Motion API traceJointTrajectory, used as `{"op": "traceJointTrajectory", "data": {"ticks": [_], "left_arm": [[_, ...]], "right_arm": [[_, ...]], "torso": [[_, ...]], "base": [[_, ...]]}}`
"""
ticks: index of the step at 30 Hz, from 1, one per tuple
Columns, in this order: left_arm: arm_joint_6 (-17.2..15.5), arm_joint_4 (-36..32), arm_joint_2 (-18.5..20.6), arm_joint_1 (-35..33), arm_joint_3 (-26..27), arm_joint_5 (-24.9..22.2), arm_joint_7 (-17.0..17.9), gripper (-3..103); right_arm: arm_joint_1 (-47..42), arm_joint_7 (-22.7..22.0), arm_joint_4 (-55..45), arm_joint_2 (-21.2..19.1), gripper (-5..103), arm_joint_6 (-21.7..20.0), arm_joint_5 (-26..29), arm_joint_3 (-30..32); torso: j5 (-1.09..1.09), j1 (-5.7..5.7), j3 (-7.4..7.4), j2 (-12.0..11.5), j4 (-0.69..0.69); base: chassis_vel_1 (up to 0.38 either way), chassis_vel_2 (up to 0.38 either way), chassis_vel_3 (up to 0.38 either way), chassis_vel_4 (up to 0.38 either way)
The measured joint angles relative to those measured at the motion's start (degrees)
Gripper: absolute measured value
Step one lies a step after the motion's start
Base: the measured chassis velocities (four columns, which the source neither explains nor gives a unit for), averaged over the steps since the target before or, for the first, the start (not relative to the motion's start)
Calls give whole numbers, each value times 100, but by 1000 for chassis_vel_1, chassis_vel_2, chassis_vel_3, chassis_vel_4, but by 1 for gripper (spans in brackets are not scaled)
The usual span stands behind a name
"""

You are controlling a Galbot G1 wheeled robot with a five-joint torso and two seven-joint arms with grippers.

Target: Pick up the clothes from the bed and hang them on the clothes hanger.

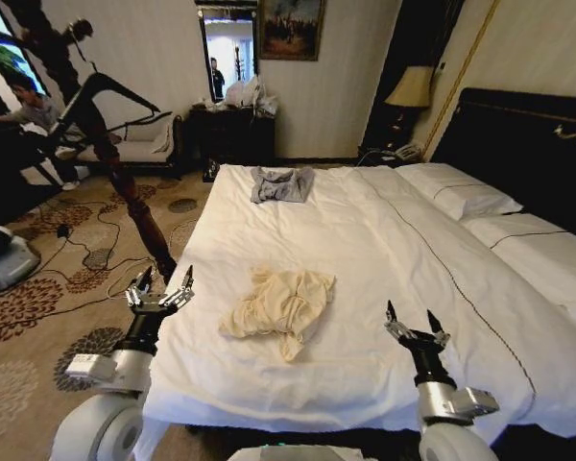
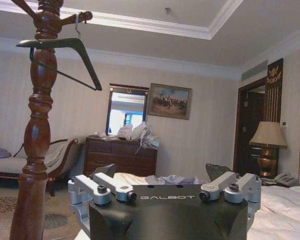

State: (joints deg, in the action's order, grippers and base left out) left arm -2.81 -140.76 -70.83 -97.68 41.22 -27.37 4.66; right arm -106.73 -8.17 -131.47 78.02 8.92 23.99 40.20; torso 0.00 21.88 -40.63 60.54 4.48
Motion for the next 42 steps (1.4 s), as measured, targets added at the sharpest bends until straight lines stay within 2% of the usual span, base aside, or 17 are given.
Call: {"op": "traceJointTrajectory", "data": {"ticks": [2, 4, 6, 8, 9, 12, 15, 19, 24, 29, 31, 35, 40, 42], "left_arm": [[103, 6, -231, -145, -58, 169, -126, 100], [384, 60, -829, -518, -199, 625, -437, 100], [446, 72, -965, -604, -232, 734, -511, 100], [670, 118, -1449, -906, -349, 1103, -763, 100], [714, 125, -1533, -957, -368, 1174, -806, 100], [742, 132, -1586, -987, -383, 1219, -833, 100], [1013, 266, -1504, -1118, -369, 1333, -877, 100], [1218, 390, -1332, -1366, -297, 1373, -898, 100], [1305, 584, -1293, -1353, -211, 1414, -865, 100], [1244, 337, -1257, -1352, -163, 1012, -851, 100], [1181, 180, -1222, -1321, -140, 798, -870, 100], [1127, 126, -1177, -1238, -123, 664, -913, 100], [1134, 532, -1159, -1102, -103, 908, -920, 100], [1144, 808, -1124, -1076, -81, 1058, -917, 100]], "right_arm": [[-13, 5, 38, -11, 100, 55, -20, -11], [-18, -10, 100, 28, 100, 137, -169, -45], [-23, -13, 103, 43, 100, 151, -208, -57], [-34, -26, 101, 112, 100, 187, -360, -120], [-37, -25, 94, 144, 100, 203, -443, -152], [-53, -17, 68, 213, 100, 233, -581, -202], [-105, -10, 35, 338, 100, 269, -712, -260], [-176, -10, 24, 475, 100, 313, -848, -372], [-155, -207, 83, 490, 100, 215, -673, -461], [-168, -324, -102, 397, 100, 37, -265, -481], [-143, -325, -175, 345, 100, 5, -246, -454], [-43, -324, -156, 301, 100, -40, -238, -421], [95, -340, 82, 304, 100, -53, -177, -440], [140, -382, 195, 276, 100, -76, 40, -541]], "torso": [[-1, 0, 0, 0, 0], [1, 0, 0, 0, -3], [1, 0, 0, 0, -3], [0, 0, 0, 0, -5], [1, 0, 0, 0, -5], [1, 0, 0, 0, -2], [1, 0, 1, 0, 0], [-1, -1, 1, 1, -2], [-1, 0, 0, 0, -2], [0, -1, 1, 0, -2], [0, 0, 0, 0, -2], [0, 0, 1, 0, -3], [0, 0, 1, 0, -2], [-1, 0, 0, 0, -3]], "base": [[0, 0, 0, 0], [0, 0, 0, 0], [0, 0, 0, 0], [0, 0, 0, 0], [0, 0, 0, 0], [0, 0, 0, 0], [0, 0, 0, 0], [0, 0, 0, 0], [0, 0, 0, 0], [0, 0, 0, 0], [0, 0, 0, 0], [0, 0, 0, 0], [0, 0, 0, 0], [0, 0, 0, 0]]}}
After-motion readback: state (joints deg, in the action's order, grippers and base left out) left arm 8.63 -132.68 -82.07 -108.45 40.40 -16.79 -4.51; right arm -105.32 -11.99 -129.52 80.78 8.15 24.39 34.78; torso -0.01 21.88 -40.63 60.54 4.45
